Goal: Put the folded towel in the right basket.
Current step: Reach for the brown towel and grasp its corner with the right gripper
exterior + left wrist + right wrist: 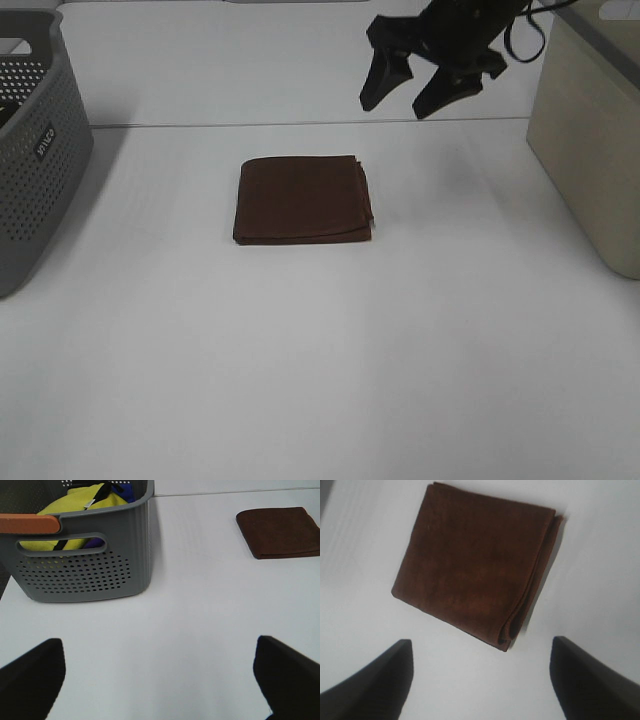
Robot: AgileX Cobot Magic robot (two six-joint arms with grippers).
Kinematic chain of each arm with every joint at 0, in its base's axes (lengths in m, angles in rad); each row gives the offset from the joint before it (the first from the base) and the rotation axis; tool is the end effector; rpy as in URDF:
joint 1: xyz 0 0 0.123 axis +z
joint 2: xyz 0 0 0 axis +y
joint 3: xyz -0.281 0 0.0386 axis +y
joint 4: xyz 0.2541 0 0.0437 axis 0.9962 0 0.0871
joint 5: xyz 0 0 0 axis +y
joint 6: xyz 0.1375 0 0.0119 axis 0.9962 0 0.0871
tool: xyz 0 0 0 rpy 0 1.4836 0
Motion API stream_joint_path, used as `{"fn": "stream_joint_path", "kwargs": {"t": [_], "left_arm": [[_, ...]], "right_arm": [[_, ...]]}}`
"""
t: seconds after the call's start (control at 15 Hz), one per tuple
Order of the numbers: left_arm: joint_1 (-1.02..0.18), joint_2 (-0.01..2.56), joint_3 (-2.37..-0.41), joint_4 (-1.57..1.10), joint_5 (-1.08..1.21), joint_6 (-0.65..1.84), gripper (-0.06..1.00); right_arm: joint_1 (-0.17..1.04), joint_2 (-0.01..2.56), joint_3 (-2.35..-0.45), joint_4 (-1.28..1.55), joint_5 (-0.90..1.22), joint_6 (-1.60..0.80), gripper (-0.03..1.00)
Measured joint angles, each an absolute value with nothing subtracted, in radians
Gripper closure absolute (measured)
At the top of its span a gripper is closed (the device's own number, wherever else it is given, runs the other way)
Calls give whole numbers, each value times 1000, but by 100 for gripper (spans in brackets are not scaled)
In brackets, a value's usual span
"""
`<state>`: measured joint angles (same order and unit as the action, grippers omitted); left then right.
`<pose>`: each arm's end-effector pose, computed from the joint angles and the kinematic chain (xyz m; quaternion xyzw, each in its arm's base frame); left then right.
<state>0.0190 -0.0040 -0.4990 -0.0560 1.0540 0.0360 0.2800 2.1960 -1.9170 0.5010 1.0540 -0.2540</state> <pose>0.0438 -0.0059 0.2596 0.0083 0.8503 -0.0135 0.5260 0.4635 0.1933 0.1839 -0.1693 0.9448 0.2345 0.1537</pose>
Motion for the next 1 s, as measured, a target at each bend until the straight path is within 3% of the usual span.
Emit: {"fn": "stream_joint_path", "kwargs": {"t": [0.4,0.8,1.0], "left_arm": [[19,-4,-499,-56,1054,36,-3],[19,-4,-499,-56,1054,36,-3],[19,-4,-499,-56,1054,36,-3]], "right_arm": [[217,2533,-2175,614,1173,-206,25],[218,2629,-2197,718,1173,-219,25],[253,2639,-2197,726,1133,-220,36]]}}
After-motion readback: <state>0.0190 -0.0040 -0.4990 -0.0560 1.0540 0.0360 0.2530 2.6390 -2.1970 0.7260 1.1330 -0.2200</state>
